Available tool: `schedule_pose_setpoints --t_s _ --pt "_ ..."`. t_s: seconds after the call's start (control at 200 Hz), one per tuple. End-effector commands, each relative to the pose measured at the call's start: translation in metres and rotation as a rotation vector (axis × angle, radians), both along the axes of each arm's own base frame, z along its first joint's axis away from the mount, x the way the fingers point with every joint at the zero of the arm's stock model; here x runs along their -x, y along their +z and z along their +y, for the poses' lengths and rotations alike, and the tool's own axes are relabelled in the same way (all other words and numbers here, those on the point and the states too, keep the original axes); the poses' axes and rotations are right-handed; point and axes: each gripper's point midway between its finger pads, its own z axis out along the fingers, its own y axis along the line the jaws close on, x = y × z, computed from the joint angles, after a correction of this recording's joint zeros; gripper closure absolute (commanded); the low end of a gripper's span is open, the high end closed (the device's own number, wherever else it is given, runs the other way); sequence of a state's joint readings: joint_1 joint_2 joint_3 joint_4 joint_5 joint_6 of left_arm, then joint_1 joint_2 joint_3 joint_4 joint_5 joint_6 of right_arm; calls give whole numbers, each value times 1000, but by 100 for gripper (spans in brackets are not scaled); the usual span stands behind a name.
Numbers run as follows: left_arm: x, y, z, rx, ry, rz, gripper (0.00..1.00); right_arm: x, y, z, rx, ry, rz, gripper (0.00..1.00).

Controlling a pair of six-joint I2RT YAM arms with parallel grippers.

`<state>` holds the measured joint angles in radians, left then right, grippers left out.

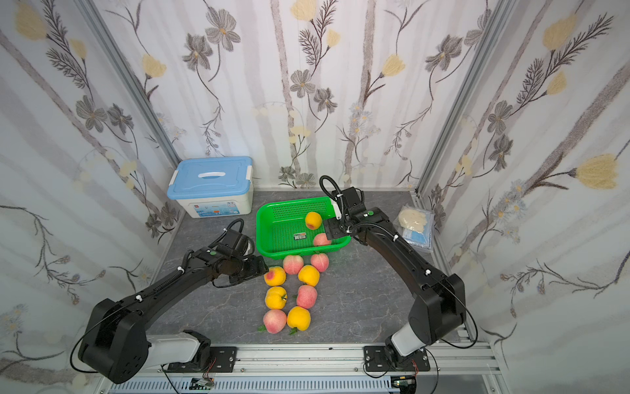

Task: Put the peaches into the basket
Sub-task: Place the peach in the basket, then pick up the peach from the center of the board.

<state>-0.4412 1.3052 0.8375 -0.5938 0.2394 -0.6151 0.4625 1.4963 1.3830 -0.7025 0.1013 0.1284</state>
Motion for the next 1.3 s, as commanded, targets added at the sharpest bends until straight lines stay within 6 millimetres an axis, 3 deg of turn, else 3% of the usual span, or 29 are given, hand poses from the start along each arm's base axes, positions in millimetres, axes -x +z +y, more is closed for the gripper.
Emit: schedule_pose_setpoints --t_s 0.0,0.34,0.38,0.565,0.654,0.974,1.299 --pt "-2 3 -2 12 16 -9 16 13 -1 -13 -2 -46 -24 12" --pt "-5 13 -21 38 -19 -33 17 77 -50 -48 -17 -113 22 12" --pt "-5 10 -24 32 -23 -21 17 87 -68 -52 1 -114 60 12" --pt "-7 5 -38 20 -42 -13 17 105 -101 -61 15 -125 106 12" --pt "-8 2 -38 -6 -40 -5 16 110 -112 -64 7 -136 109 12" --pt "-7 -13 -34 -57 -21 32 16 108 -119 -50 -52 -104 126 11" --pt "-10 -19 -53 8 -46 50 16 108 -150 -34 -129 -71 156 11"
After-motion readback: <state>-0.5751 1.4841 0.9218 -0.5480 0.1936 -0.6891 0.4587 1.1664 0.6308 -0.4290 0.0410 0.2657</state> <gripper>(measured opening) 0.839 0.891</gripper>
